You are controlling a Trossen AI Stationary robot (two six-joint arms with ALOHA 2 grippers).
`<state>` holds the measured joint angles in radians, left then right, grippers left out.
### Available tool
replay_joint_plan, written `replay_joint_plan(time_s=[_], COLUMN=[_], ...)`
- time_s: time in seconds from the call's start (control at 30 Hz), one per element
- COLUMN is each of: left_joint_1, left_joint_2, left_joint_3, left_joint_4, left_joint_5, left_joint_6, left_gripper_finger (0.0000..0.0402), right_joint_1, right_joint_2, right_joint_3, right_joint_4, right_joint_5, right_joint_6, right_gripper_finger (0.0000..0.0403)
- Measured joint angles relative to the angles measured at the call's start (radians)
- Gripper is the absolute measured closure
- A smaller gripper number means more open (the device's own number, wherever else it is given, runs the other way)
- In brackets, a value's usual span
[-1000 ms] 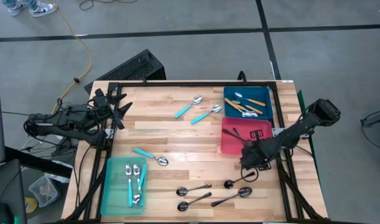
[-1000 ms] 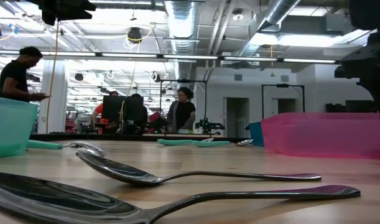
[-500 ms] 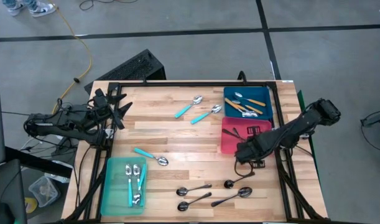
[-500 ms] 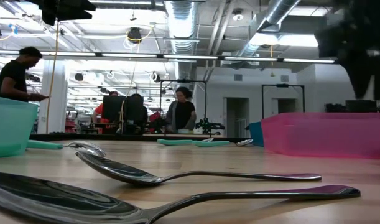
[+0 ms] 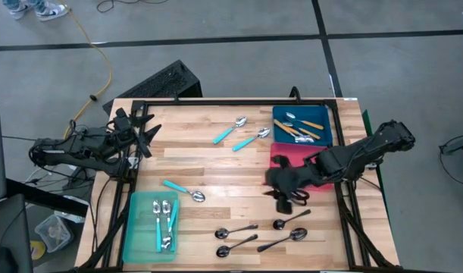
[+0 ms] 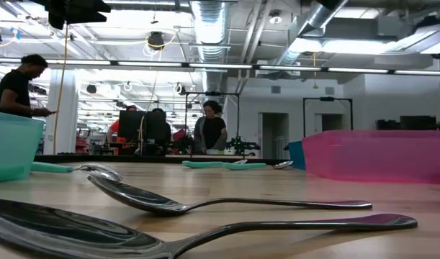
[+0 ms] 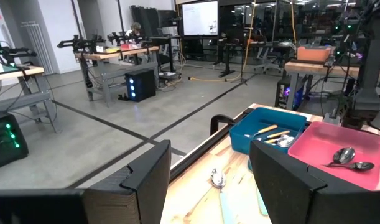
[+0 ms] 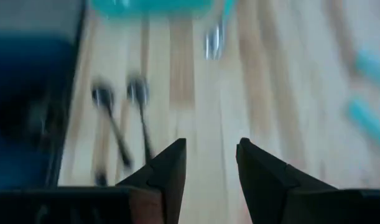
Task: Sort silverware by color (type)
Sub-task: Put the blue spoon into the skyblue bin
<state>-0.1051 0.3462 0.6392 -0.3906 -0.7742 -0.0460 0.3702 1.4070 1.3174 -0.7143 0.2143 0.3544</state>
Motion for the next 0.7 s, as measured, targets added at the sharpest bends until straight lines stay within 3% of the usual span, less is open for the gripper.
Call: replay_joint_plan(time_s=[0.1,0.23,0.47,0.7], left_joint_1=[0.000,0.000,0.000,0.000], left_joint_2=[0.000,0.000,0.000,0.000], left_joint_3=[0.000,0.000,0.000,0.000], left_joint_4=[0.000,0.000,0.000,-0.001], left_joint_5=[0.000,0.000,0.001,0.003], left_joint_6=[0.000,0.000,-0.001,-0.001], left_gripper_finger=[0.0196,0.0196,0.0196,0.0196], right_joint_1=[-0.033,-0.105,-0.164,-0.164], right_joint_2=[0.008,0.075,0.282,0.502], right_joint_3=[0.000,0.002,0.001,0.000], right_joint_4=[0.147,0.327,0.625,0.975], right_joint_5=[0.073,0.083,0.059,0.055], right_joint_6=[-0.097,-0.128,-0.246,-0.260], right_gripper_finger=[0.0241,0.0241,0.0241,0.0241])
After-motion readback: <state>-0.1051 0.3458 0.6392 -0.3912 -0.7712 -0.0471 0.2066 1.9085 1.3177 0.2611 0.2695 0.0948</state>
